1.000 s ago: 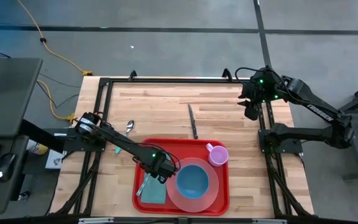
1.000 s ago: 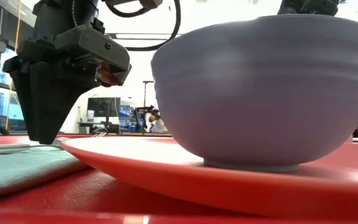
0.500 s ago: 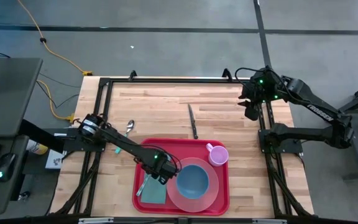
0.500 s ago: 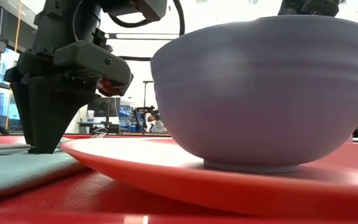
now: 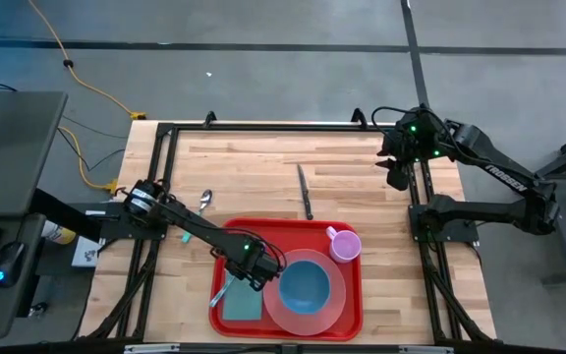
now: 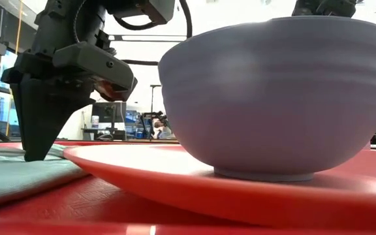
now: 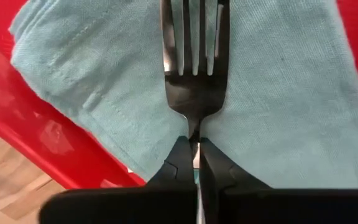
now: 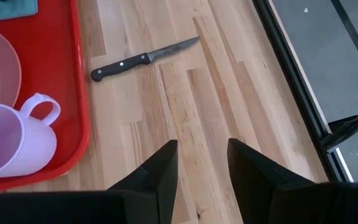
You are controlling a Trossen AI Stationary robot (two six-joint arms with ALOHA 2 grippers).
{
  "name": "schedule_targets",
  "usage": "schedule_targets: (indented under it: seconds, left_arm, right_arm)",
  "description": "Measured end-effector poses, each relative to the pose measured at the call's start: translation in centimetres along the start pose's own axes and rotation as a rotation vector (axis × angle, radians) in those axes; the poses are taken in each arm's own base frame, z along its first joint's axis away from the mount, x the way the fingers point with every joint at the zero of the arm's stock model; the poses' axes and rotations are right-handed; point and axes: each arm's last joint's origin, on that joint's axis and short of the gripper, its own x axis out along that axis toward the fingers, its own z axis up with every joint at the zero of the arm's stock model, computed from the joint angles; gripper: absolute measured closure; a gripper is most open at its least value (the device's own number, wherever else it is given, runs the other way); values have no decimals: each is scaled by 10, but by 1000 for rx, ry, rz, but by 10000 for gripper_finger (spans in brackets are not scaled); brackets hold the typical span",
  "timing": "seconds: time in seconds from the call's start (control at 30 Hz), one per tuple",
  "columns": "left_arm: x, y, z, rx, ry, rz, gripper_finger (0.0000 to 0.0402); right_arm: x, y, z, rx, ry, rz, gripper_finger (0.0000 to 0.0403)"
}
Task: Set up tray
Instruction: Put the blue patterned fork on the blue napkin
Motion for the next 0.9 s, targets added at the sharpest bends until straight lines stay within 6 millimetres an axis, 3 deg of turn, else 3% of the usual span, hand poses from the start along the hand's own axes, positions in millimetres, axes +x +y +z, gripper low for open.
schedule_targets:
  seconds: [0.4,0.9]
  left_arm:
    - [-15,-11,0,2,-11,-52,377]
    - [-29,-21,3,-305,-79,-122,376]
  right_arm:
    - [0,0,0,-1,-3,-1,284]
    - [0,0,0,-39,-4,13,284]
